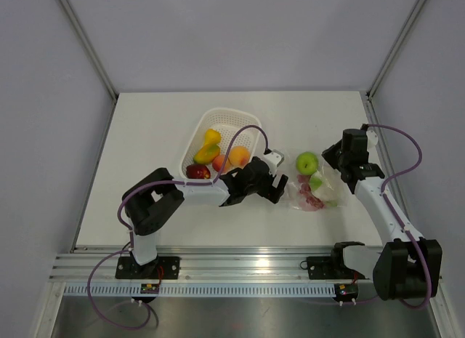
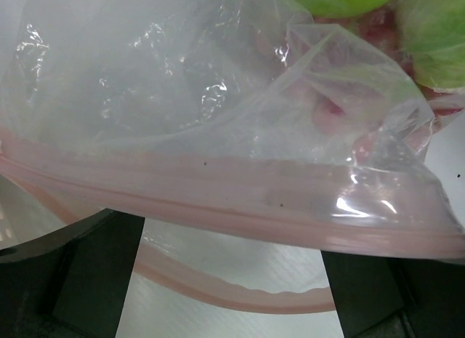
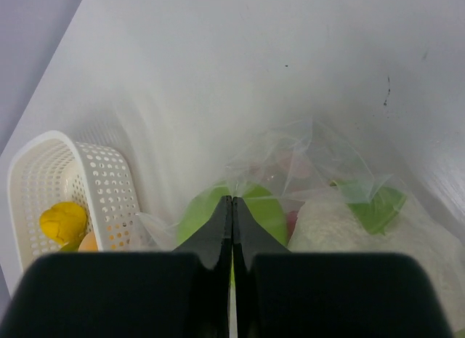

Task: Open the zip-top bag and remove the fake food
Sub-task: Adjust the zipper food storage bag at the center of the board, then pick up the fake fruit from the zipper food storage bag.

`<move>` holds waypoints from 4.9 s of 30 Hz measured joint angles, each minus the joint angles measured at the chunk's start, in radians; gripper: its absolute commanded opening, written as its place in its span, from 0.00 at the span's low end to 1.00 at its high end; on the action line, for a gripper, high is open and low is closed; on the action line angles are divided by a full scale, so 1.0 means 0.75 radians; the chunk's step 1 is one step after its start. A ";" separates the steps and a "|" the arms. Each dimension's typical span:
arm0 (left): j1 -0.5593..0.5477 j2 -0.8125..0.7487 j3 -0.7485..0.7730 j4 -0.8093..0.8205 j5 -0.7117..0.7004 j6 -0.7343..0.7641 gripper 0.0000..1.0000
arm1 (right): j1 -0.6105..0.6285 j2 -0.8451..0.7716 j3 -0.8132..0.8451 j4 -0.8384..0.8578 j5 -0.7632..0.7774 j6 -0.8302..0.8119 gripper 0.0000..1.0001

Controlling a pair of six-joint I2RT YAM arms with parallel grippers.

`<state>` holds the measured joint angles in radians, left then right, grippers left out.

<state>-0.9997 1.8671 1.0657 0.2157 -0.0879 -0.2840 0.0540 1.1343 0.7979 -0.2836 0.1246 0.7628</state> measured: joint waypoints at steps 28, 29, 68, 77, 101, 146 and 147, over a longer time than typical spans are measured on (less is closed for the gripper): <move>-0.002 -0.387 -0.415 0.374 0.009 -0.185 0.99 | 0.000 0.024 -0.034 -0.039 0.130 -0.009 0.00; -0.002 -0.387 -0.415 0.385 0.014 -0.194 0.99 | 0.000 0.024 -0.034 -0.039 0.132 -0.009 0.00; -0.002 -0.404 -0.392 0.479 0.088 -0.267 0.00 | -0.100 0.073 0.001 -0.173 0.258 0.099 0.00; -0.005 -0.519 -0.506 0.483 -0.055 -0.289 0.15 | -0.109 0.071 0.014 -0.254 0.306 0.144 0.00; 0.013 -0.505 -0.438 0.290 -0.105 -0.294 0.84 | -0.120 -0.122 0.056 -0.320 0.437 0.086 0.36; 0.434 -0.957 -0.412 -0.129 -0.194 -0.371 0.95 | 0.755 0.282 0.391 -0.313 0.392 -0.289 0.83; 0.442 -0.964 -0.412 -0.132 -0.196 -0.372 0.96 | 0.781 0.315 0.414 -0.323 0.417 -0.297 0.83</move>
<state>-0.6682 1.1439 0.7567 0.1169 -0.2352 -0.5629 0.6395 1.3708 1.1080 -0.5262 0.4374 0.5404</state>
